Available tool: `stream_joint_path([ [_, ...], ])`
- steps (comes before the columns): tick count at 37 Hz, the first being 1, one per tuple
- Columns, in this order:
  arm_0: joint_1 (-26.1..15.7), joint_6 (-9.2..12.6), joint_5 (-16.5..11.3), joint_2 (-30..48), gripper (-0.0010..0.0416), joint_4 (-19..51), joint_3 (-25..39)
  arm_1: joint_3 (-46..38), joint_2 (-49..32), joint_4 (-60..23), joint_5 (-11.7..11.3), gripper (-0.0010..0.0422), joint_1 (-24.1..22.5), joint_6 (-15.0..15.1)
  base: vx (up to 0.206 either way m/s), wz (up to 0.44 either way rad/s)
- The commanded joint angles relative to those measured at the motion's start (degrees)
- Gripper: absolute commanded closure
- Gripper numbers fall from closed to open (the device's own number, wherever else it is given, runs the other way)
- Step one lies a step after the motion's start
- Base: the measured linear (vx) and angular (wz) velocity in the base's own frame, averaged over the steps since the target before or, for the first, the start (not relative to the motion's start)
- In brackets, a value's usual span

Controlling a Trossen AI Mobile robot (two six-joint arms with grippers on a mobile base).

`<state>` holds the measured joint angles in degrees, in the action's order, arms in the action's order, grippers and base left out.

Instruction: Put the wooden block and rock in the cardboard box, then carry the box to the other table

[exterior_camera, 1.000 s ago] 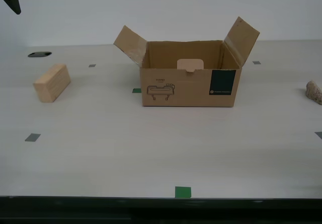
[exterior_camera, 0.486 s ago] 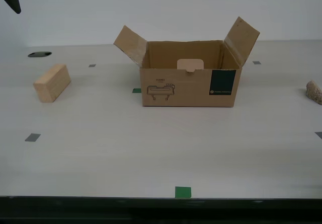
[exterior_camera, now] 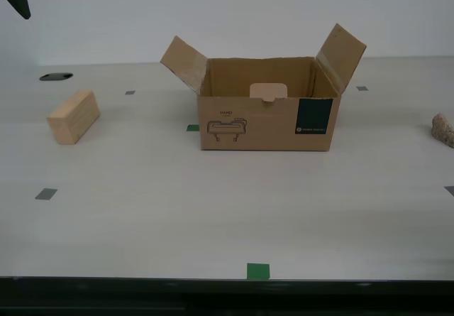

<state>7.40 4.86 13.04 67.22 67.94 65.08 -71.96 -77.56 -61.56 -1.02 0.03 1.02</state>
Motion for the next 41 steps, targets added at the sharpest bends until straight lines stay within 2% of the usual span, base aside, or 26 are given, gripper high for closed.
stream_joint_path([
  [1,1.99,-1.14,-3.91,0.0,0.0023,-1.97,-1.4,-0.02,0.0,0.02,-0.07,0.0014,0.0,0.09,0.0,0.0],
  [4,3.39,-1.99,-5.44,0.0,0.0027,-3.87,-2.29,-0.02,0.0,0.04,-0.07,0.0014,0.0,0.09,0.0,0.0],
  [12,4.72,-4.24,-5.81,0.0,0.0021,-5.33,-4.11,-0.02,0.0,0.15,-0.04,0.0014,0.0,0.11,0.0,0.0],
  [17,4.72,-4.28,-7.41,1.31,0.0015,-6.4,-5.42,-0.02,0.0,0.22,-0.04,0.0014,-0.02,0.11,0.0,0.0],
  [41,4.68,-5.18,-7.69,16.15,0.0016,-15.13,-5.46,-0.02,0.0,0.39,-0.07,0.0014,0.0,0.17,0.0,0.0],
])
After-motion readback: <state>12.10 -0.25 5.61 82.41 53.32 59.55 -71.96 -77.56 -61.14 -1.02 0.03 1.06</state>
